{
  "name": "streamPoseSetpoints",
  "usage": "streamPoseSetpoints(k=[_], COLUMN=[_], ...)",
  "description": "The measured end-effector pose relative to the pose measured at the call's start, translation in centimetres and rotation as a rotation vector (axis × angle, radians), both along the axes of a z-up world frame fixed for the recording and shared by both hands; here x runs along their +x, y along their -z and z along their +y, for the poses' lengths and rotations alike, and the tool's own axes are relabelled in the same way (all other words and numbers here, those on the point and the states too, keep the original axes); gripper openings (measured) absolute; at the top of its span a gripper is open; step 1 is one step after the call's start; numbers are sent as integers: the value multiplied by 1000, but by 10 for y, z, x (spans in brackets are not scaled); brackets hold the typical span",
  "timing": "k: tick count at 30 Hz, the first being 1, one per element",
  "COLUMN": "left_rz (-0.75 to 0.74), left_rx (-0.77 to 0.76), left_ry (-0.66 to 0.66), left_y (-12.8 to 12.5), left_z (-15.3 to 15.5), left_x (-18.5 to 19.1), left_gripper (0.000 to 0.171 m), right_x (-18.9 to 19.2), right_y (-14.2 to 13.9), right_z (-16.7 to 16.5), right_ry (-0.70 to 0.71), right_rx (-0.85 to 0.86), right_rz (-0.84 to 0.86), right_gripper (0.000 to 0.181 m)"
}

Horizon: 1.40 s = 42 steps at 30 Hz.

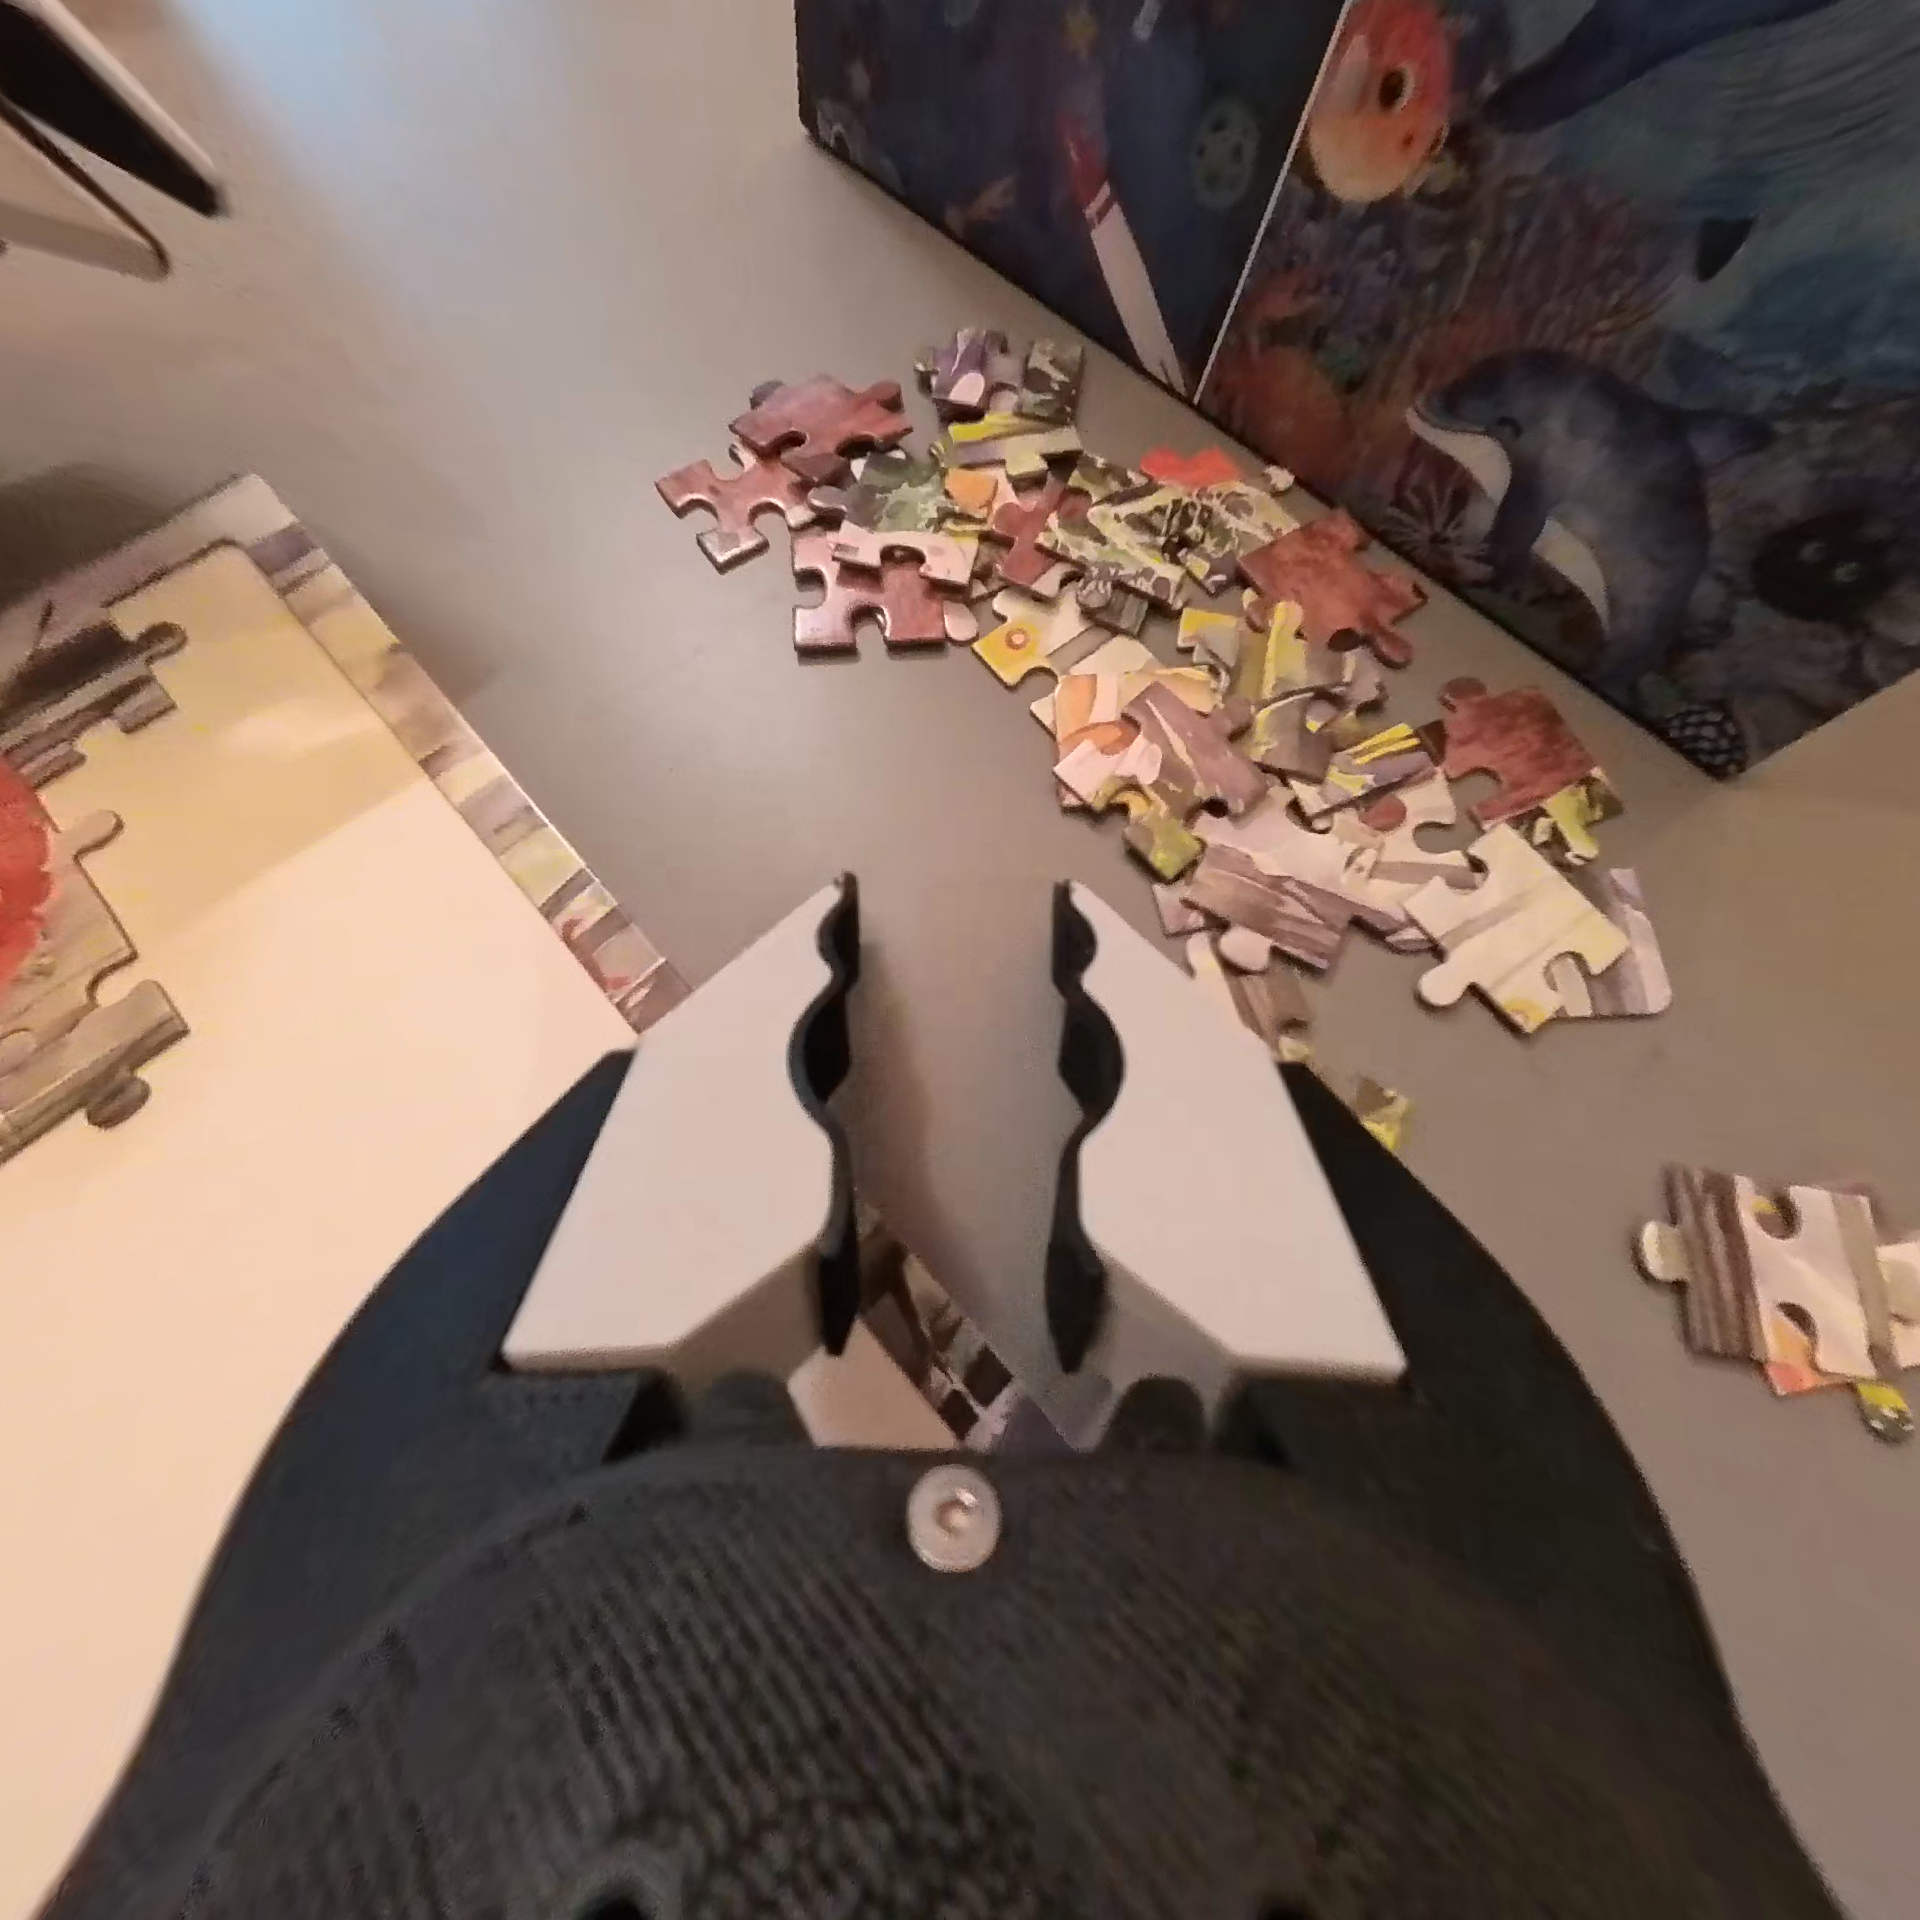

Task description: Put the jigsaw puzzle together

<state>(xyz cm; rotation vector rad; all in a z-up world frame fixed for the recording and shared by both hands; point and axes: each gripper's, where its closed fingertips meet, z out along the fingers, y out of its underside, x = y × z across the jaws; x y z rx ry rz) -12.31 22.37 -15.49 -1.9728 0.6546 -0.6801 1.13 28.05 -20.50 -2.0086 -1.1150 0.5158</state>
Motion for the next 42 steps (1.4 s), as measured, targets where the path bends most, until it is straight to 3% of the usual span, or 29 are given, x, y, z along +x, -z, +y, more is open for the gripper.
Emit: streamPoseSetpoints(k=[7,13,19,42], left_rz=[30,-28,-94,-65], left_rx=[10,-21,-33,-74], left_ry=[4,-2,-7,92], left_y=[4,7,4,15], left_z=[-1,1,2,-8], left_x=[2,2,3,15], left_gripper=[10,8,7,7], right_x=[0,37,40,40], right_y=[10,23,24,24], right_z=[6,37,41,41], right_ry=[37,337,352,352], right_rx=[-30,-108,-109,-109], right_rz=[-54,-101,-105,-105], right_gripper=[67,159,159,159])
